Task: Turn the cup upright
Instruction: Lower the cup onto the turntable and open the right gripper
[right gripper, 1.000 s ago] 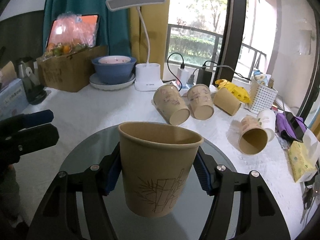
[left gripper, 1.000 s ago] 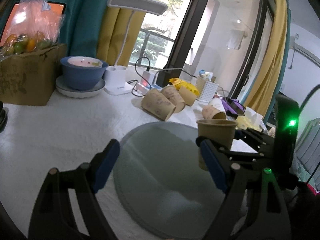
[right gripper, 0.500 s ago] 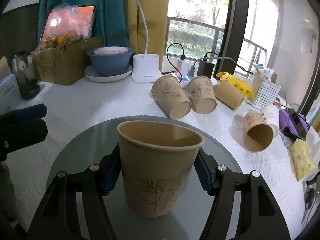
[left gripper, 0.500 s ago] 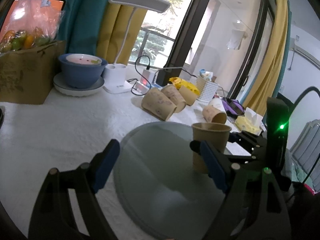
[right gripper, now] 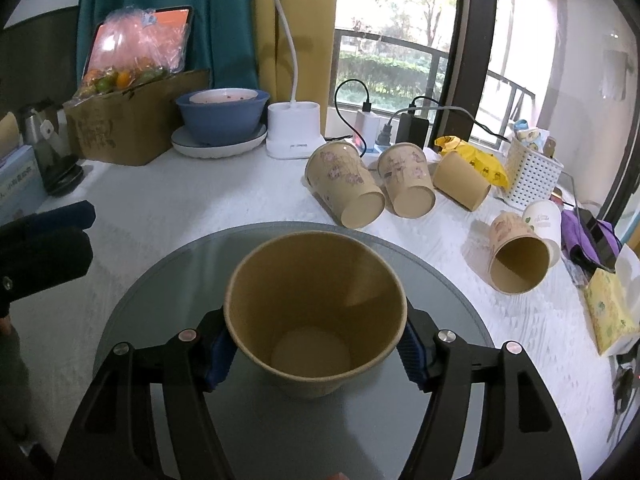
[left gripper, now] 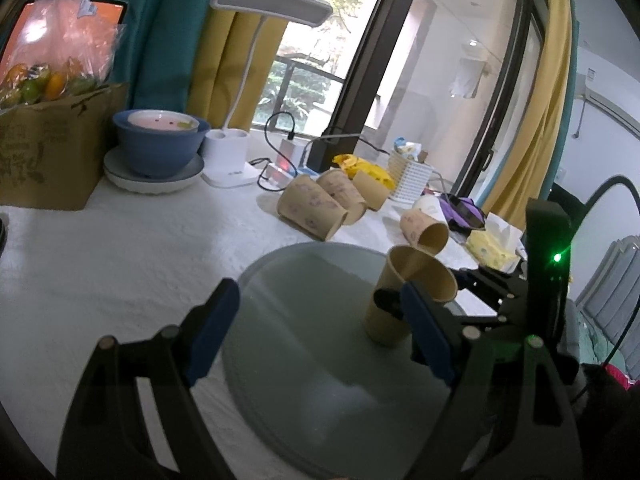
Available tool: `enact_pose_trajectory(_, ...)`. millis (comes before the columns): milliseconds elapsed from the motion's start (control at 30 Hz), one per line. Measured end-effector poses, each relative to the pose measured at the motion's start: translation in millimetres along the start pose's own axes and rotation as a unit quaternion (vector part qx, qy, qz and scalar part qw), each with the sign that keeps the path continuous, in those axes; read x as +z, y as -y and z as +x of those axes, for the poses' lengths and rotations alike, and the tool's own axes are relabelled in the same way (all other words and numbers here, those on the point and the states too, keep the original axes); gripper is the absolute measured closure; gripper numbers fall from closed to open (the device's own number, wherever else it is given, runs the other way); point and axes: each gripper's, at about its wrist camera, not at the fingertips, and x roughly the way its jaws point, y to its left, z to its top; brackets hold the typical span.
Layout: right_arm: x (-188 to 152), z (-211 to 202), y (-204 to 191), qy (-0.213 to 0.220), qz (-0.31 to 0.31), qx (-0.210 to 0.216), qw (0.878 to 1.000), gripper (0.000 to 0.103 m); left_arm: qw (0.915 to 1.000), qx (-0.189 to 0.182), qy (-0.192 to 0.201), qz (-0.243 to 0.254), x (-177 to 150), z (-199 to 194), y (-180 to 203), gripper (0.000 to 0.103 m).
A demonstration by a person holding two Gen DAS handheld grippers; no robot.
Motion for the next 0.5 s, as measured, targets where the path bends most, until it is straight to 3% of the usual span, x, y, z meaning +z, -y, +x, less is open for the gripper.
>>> enact_pose_trajectory(433, -5.8, 0.9, 2.6, -0.014, 0.009, 0.005, 1.0, 0.031, 1.0, -0.002, 0.003, 0.005, 1.0, -1.4, 2.7, 0.019)
enact_pose_trajectory(500, -6.1, 1.4, 3.0, -0.016, 0.01, 0.006, 1.0, 0.028, 1.0, -0.002, 0.003, 0.006, 0.7, -1.8, 3.3, 0.019)
